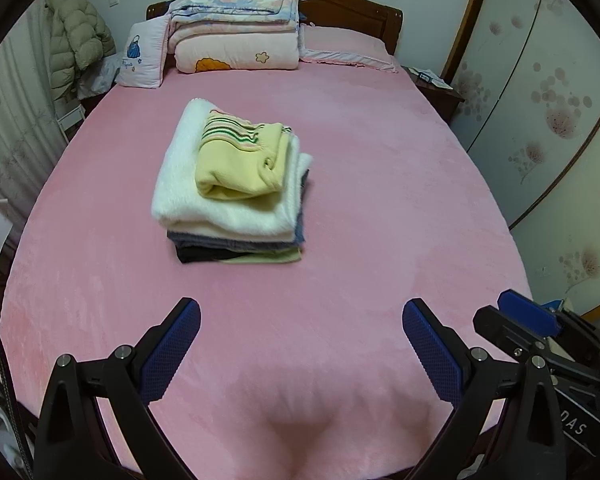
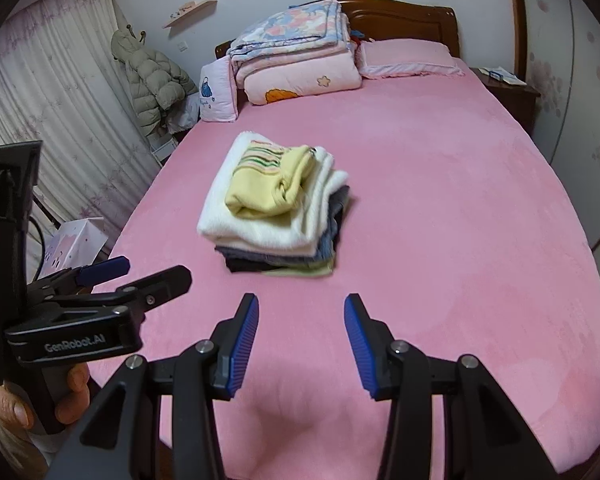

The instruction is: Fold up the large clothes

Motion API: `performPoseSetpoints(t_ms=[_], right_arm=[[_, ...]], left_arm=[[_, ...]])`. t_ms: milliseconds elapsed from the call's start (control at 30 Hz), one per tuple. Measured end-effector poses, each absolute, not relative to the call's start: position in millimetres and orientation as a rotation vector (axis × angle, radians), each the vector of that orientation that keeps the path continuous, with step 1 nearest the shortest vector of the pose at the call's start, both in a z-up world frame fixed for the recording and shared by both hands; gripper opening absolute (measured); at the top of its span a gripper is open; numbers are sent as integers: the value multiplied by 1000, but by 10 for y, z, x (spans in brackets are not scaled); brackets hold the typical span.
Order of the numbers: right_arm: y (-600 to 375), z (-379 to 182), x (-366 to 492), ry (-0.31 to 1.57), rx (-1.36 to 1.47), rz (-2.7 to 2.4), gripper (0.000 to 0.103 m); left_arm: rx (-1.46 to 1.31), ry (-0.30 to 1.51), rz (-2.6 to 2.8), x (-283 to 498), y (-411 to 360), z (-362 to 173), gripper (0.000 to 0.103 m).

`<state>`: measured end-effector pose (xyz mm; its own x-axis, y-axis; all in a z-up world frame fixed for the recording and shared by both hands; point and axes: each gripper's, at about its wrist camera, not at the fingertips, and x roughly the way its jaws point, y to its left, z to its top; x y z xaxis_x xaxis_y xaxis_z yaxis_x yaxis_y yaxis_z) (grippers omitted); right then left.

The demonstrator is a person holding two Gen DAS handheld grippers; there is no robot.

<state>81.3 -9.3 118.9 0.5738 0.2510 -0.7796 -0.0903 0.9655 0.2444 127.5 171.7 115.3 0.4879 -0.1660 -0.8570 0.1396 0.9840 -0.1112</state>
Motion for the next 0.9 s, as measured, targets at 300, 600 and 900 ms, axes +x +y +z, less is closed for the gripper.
performPoseSetpoints(t_ms=[300,600,900], right_arm=[[-398,1249,324,944,197,139,45],[-624,1294,188,921,178,101,45],[-760,1302,142,923,184,110,45]], left_arm=[[42,1014,-139,699,1315,1207,101],[34,1023,-135,506,1048,1236,101],[22,1035,-108,495,962,1220,101]])
